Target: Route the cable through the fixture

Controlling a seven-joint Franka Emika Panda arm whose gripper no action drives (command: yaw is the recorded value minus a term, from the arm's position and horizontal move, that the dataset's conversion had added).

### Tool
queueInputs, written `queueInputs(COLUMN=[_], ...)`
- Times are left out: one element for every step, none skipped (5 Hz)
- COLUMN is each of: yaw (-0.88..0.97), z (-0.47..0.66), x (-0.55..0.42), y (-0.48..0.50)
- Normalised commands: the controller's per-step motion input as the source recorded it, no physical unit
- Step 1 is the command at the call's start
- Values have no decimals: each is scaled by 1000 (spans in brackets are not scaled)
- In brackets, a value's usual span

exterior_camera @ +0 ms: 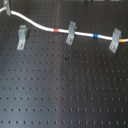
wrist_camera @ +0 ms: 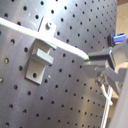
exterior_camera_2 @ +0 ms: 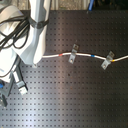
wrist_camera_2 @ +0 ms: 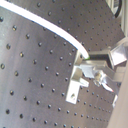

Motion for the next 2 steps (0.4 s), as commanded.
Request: queueInputs(yaw=[49,86], z=[380,409], x=[55,120], y=[-26,76])
